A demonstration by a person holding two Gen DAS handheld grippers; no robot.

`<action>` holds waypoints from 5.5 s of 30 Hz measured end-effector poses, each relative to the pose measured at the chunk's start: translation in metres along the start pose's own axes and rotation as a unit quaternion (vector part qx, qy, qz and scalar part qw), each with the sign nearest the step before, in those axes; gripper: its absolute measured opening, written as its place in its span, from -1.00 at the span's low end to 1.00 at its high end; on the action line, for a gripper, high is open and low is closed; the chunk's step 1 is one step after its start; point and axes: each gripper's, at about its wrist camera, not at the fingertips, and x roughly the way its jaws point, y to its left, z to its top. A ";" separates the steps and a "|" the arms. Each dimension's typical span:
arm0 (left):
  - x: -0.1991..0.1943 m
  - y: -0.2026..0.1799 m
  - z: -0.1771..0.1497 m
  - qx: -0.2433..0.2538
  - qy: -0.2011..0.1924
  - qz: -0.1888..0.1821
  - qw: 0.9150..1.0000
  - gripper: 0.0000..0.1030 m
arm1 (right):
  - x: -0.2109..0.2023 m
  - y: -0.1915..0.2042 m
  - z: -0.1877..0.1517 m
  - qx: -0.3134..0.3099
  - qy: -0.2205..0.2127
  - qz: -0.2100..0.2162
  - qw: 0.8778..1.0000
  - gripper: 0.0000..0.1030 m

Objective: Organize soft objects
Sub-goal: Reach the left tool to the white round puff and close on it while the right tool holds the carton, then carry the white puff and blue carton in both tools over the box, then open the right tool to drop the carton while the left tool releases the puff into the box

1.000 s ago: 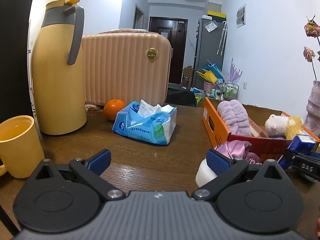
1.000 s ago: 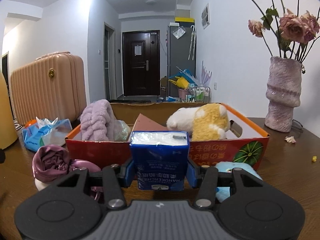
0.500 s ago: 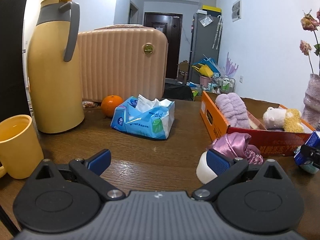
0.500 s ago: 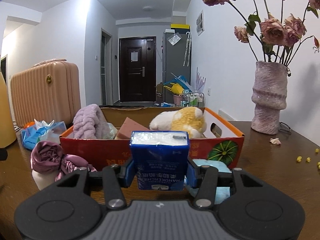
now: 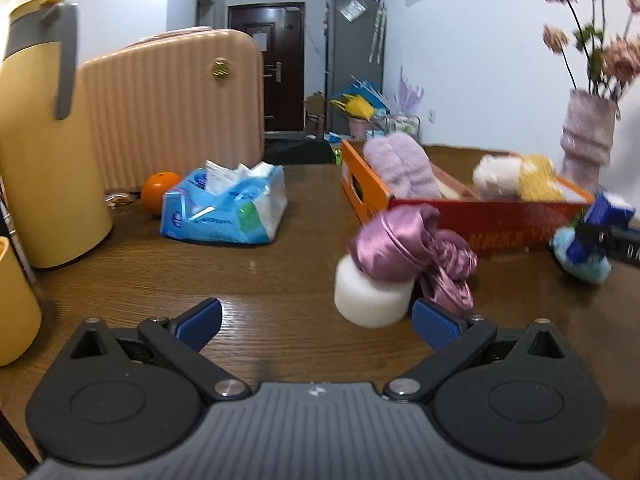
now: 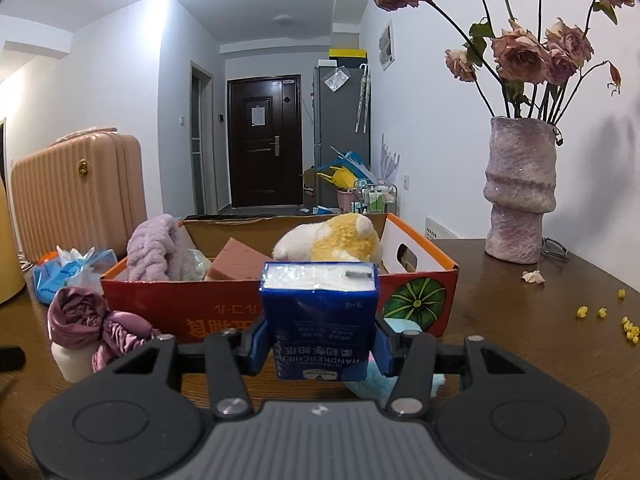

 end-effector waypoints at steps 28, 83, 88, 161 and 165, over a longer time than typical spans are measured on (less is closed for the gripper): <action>0.062 -0.031 0.013 0.009 0.043 -0.022 0.999 0.04 | 0.011 0.004 0.002 -0.011 0.006 0.015 1.000 -0.03; -0.026 -0.006 0.019 -0.048 -0.105 0.054 0.992 -0.13 | 0.000 0.003 0.007 0.003 -0.035 0.038 0.999 -0.03; -0.029 -0.014 0.031 -0.068 -0.122 0.045 0.989 -0.13 | -0.003 0.003 0.013 0.002 -0.070 0.032 0.997 -0.03; 0.154 -0.109 0.129 -0.054 -0.115 -0.008 0.992 0.24 | 0.158 -0.003 0.073 0.027 -0.073 0.018 0.997 0.00; 0.154 -0.102 0.128 -0.070 -0.113 -0.007 0.991 0.62 | 0.159 -0.001 0.070 0.022 -0.057 0.017 0.998 0.22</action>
